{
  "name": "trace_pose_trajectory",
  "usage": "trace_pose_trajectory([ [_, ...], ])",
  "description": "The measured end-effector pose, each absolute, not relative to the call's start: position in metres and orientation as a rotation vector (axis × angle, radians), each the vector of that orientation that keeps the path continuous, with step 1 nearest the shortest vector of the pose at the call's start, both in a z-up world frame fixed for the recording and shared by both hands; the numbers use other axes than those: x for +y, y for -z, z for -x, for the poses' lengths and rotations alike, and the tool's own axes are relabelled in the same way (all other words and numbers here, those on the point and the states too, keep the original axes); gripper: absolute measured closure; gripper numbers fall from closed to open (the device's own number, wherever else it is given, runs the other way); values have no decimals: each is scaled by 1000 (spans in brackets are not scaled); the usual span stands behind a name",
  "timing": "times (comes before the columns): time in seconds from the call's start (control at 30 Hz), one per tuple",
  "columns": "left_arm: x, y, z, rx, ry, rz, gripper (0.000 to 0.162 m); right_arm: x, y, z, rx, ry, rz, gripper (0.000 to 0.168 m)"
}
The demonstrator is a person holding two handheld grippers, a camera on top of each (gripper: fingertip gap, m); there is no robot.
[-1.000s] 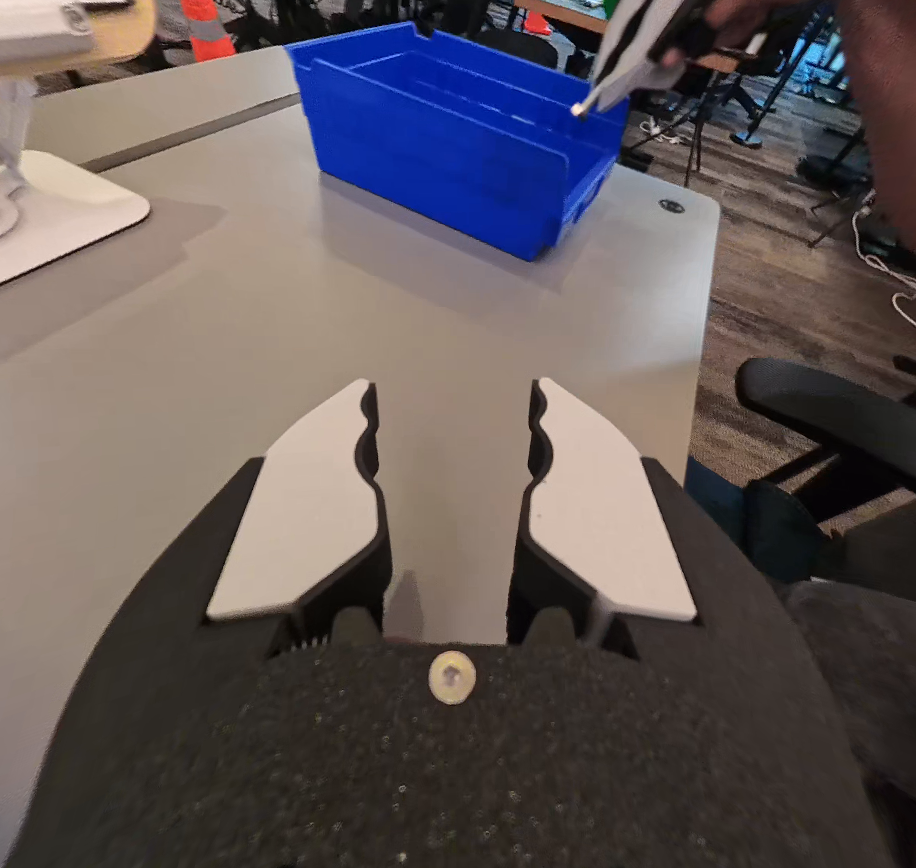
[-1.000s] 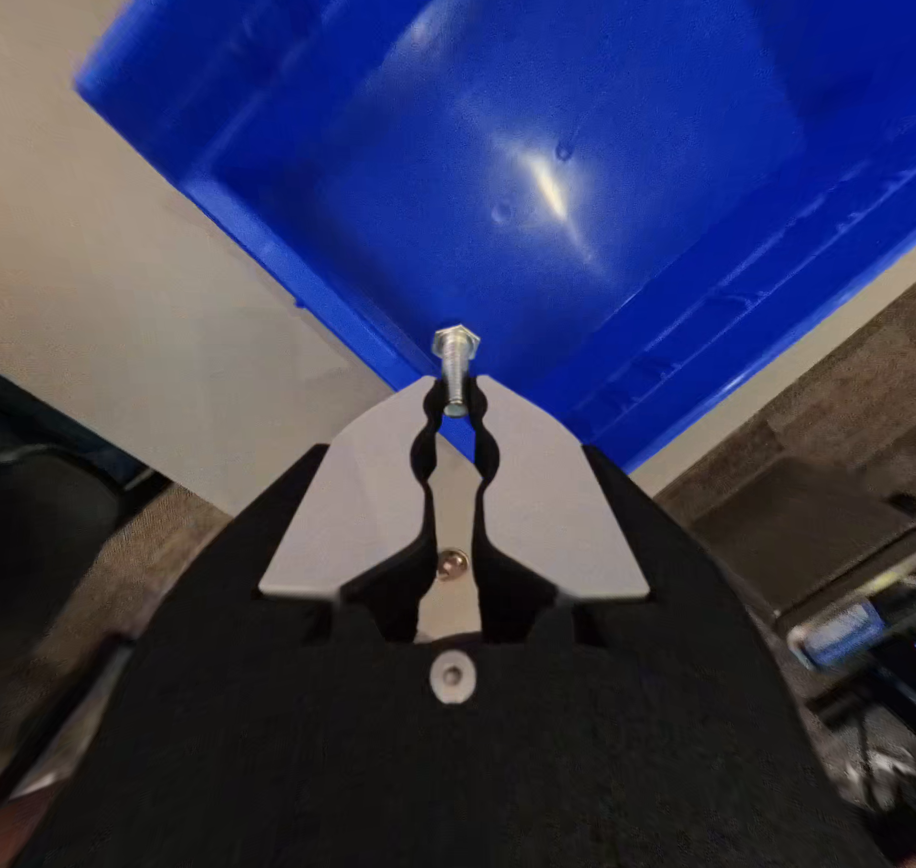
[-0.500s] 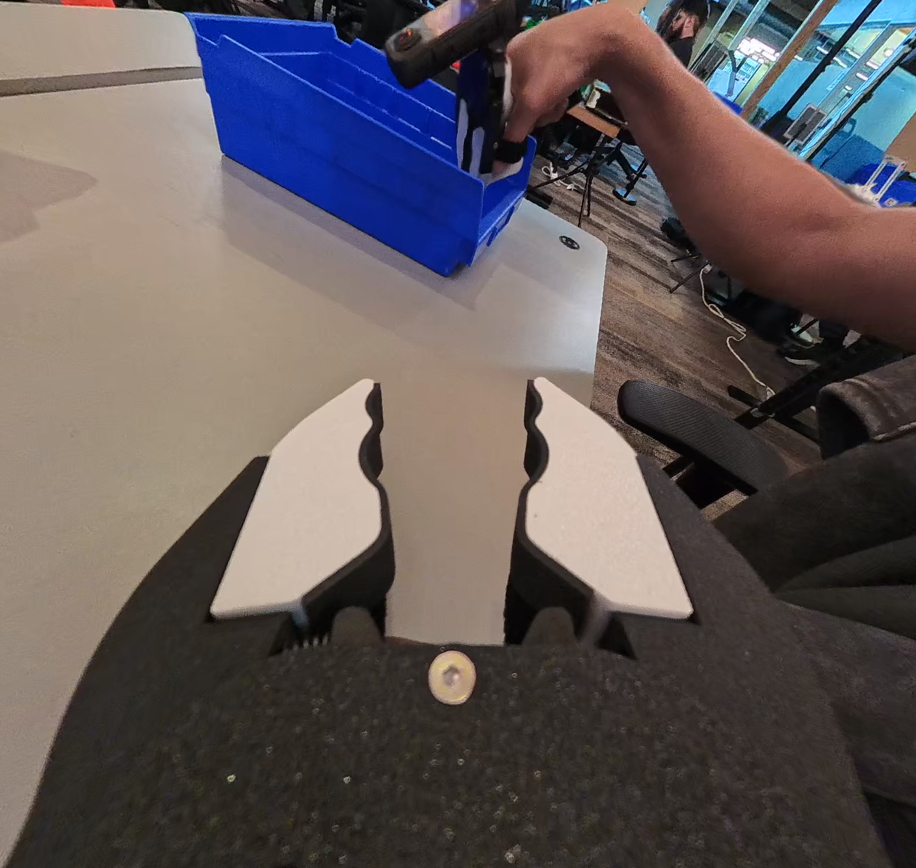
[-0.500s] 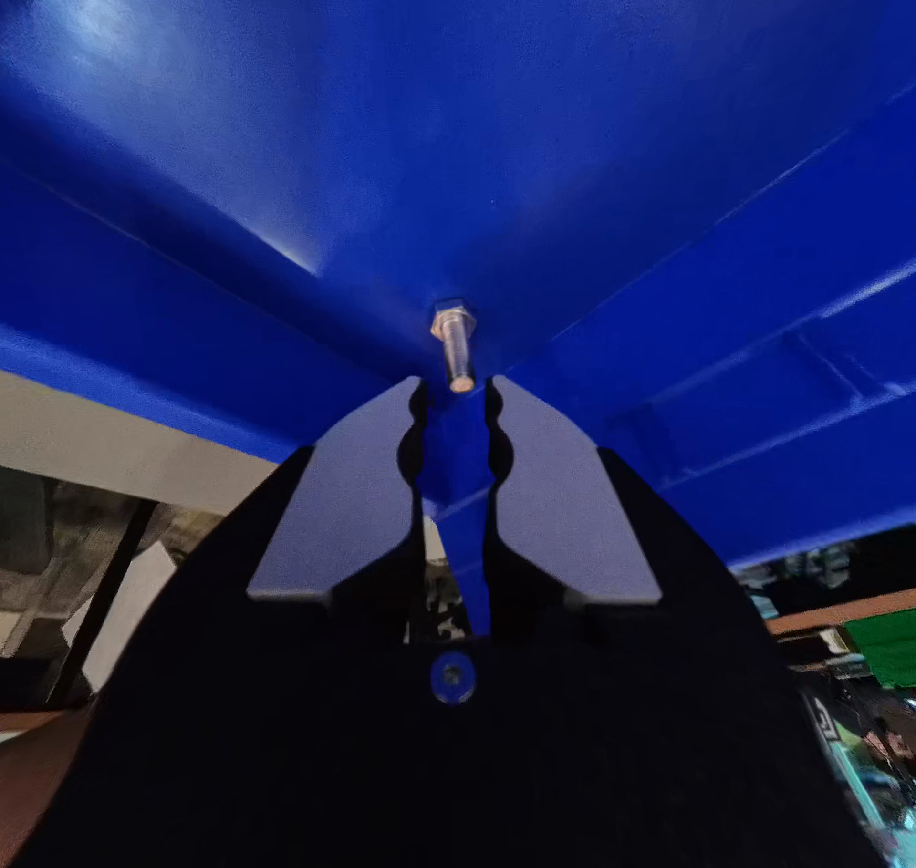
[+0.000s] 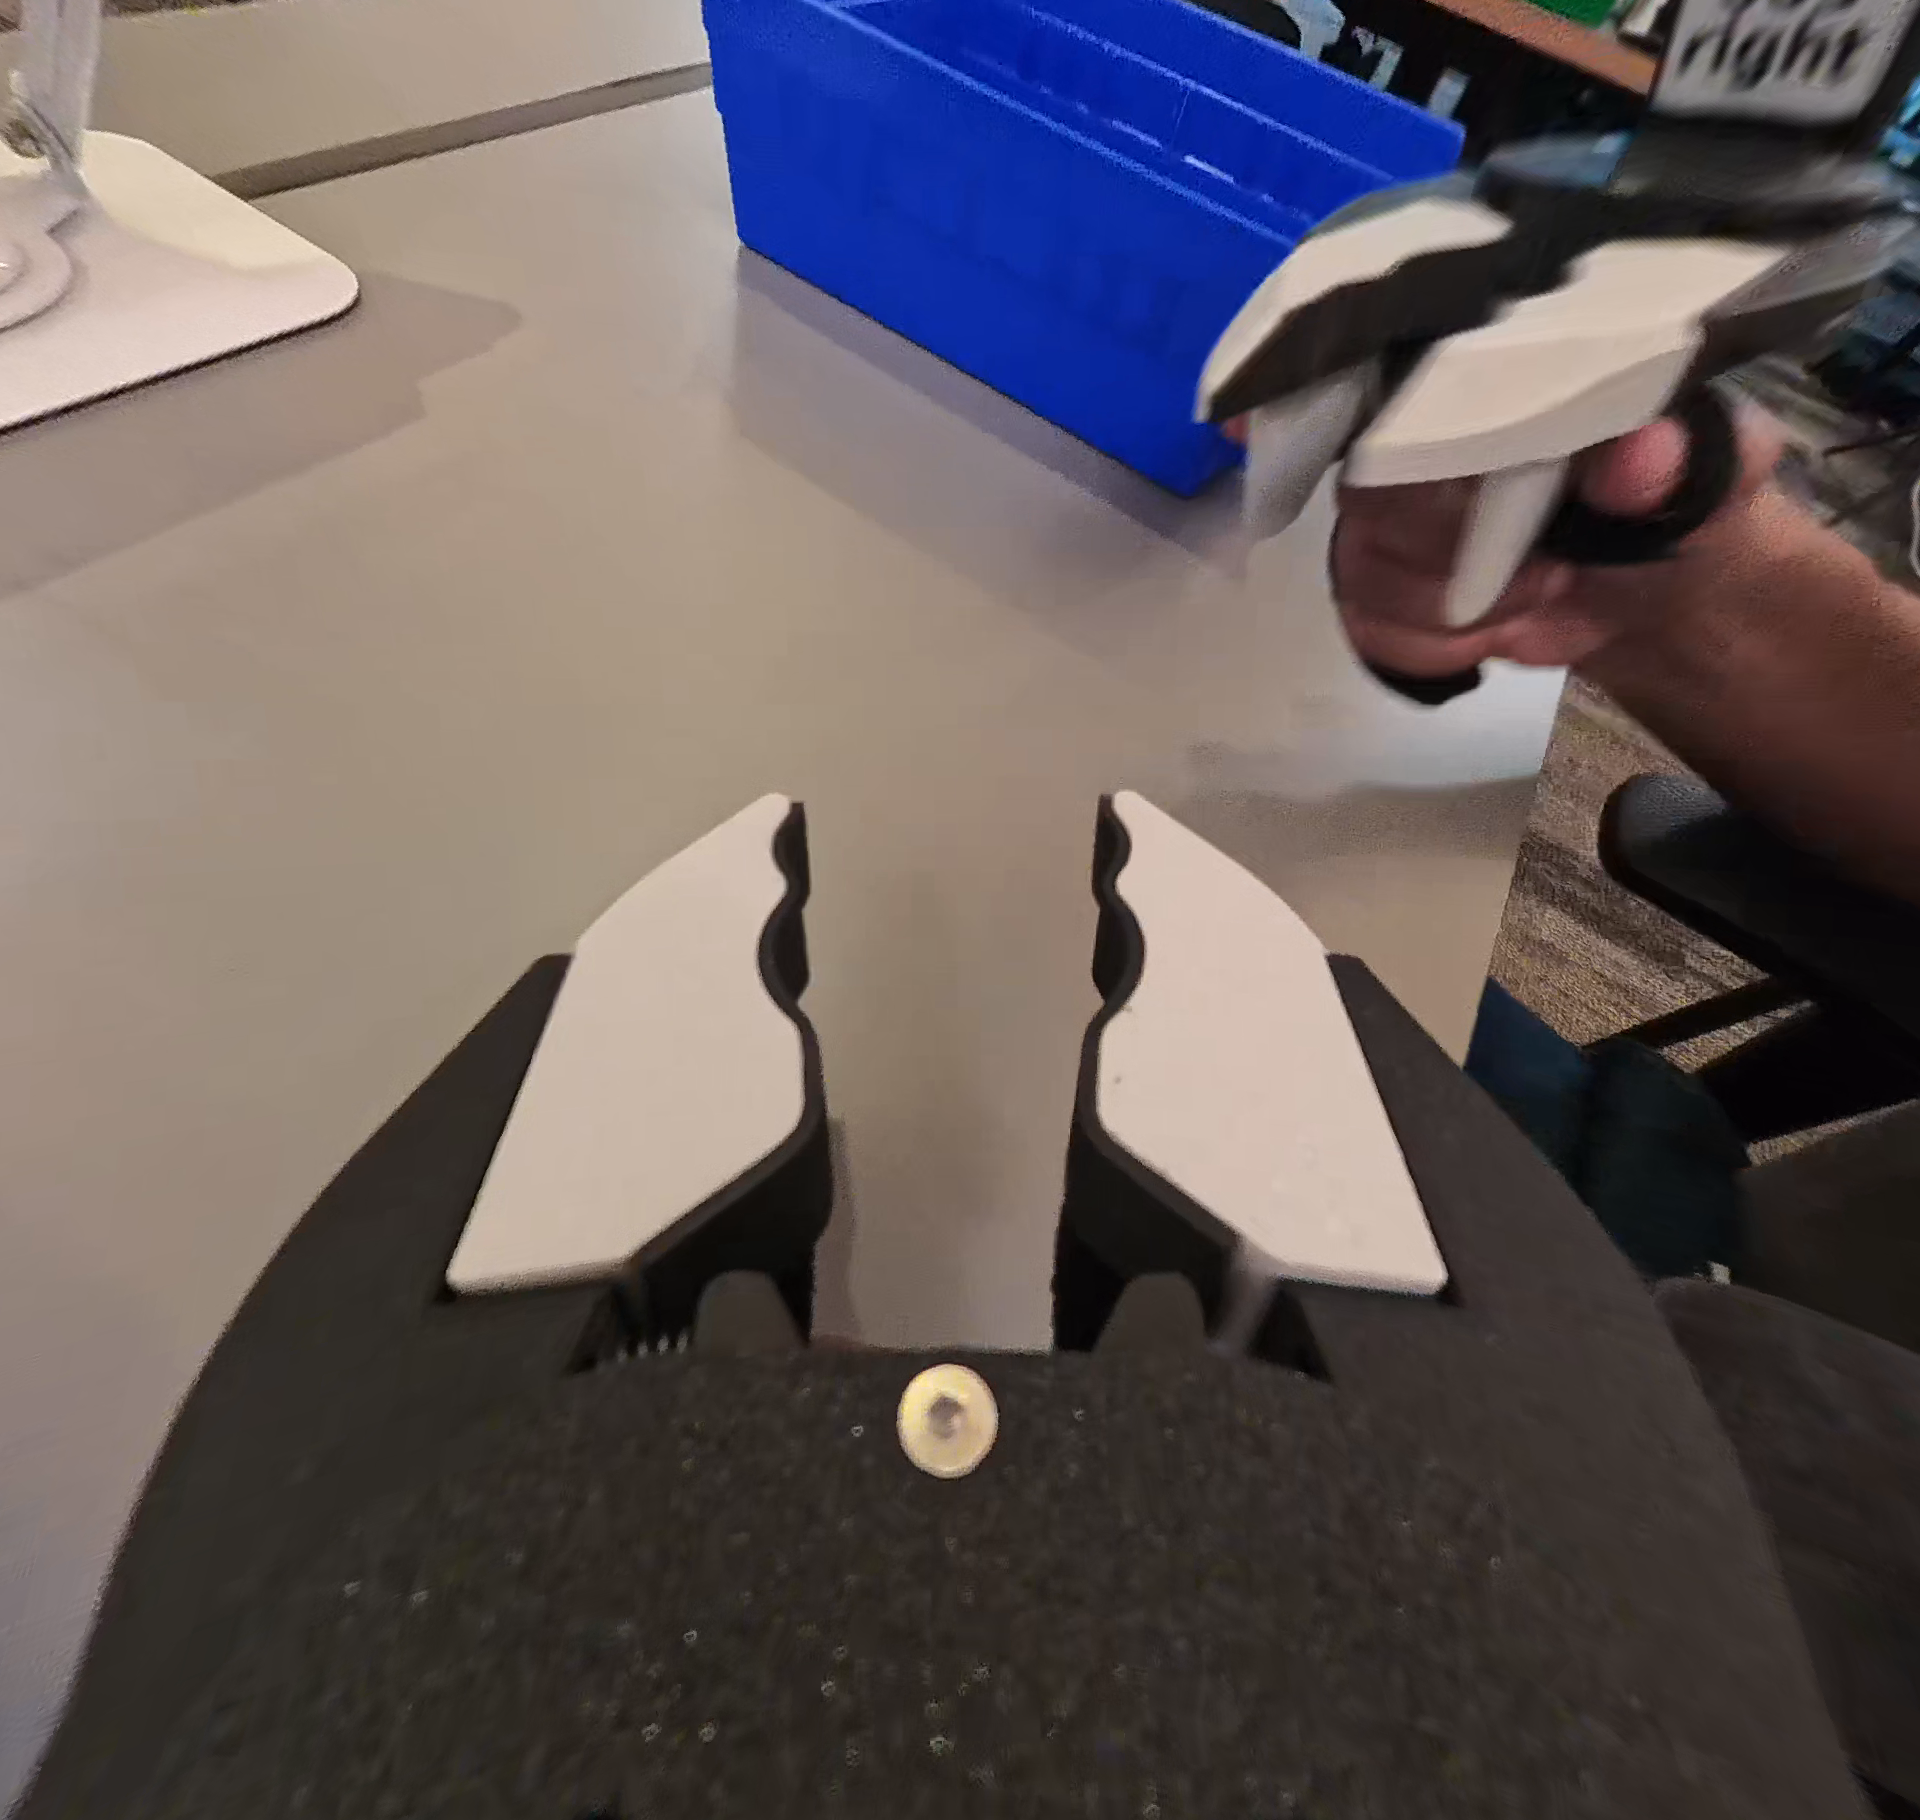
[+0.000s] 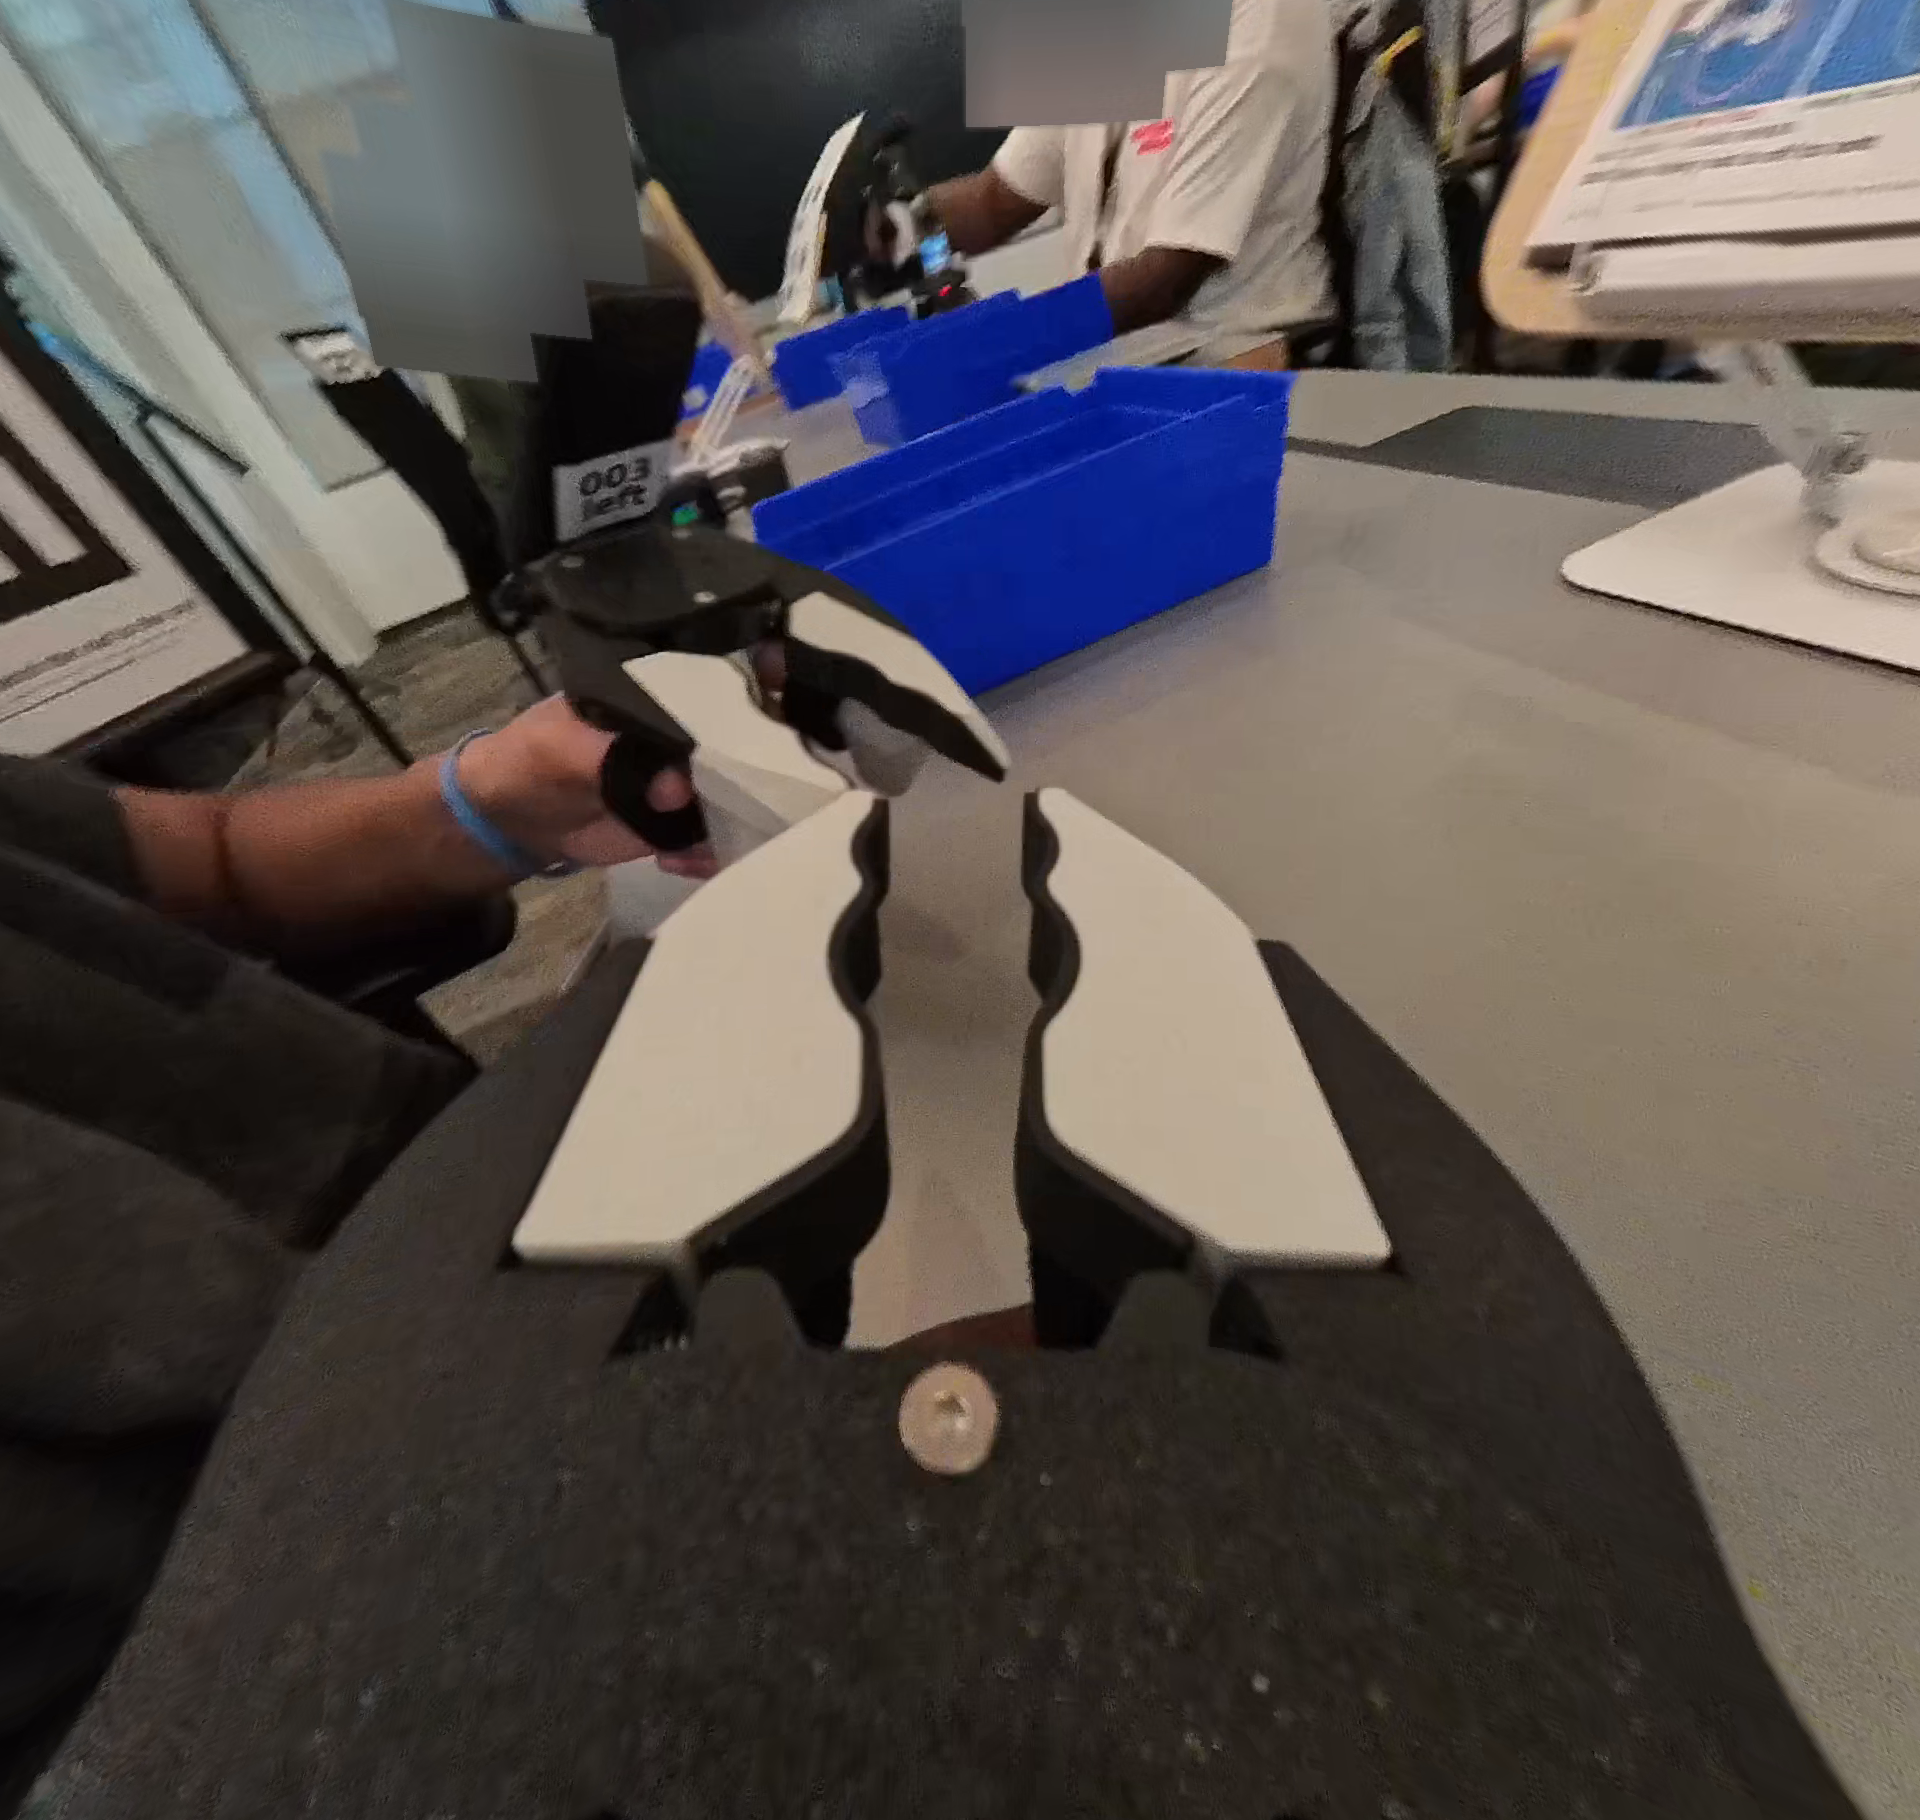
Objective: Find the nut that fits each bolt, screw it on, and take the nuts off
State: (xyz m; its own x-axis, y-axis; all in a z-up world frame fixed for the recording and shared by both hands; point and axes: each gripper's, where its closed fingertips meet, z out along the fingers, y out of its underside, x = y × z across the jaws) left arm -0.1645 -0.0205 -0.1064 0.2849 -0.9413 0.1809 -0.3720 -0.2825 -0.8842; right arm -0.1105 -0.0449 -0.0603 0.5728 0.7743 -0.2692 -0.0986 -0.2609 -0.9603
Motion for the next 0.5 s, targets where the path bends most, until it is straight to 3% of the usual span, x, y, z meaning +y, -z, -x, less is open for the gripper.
trace_pose_trajectory([
  [0.3, -31, 105, 169, 1303, 970, 1792, 113, -36, 79, 94, -455, -794, 1640, 150],
  [0.5, -30, 34, 219, 1363, 1017, 1661, 115, -36, 91, 98, -503, -757, 1694, 154],
])
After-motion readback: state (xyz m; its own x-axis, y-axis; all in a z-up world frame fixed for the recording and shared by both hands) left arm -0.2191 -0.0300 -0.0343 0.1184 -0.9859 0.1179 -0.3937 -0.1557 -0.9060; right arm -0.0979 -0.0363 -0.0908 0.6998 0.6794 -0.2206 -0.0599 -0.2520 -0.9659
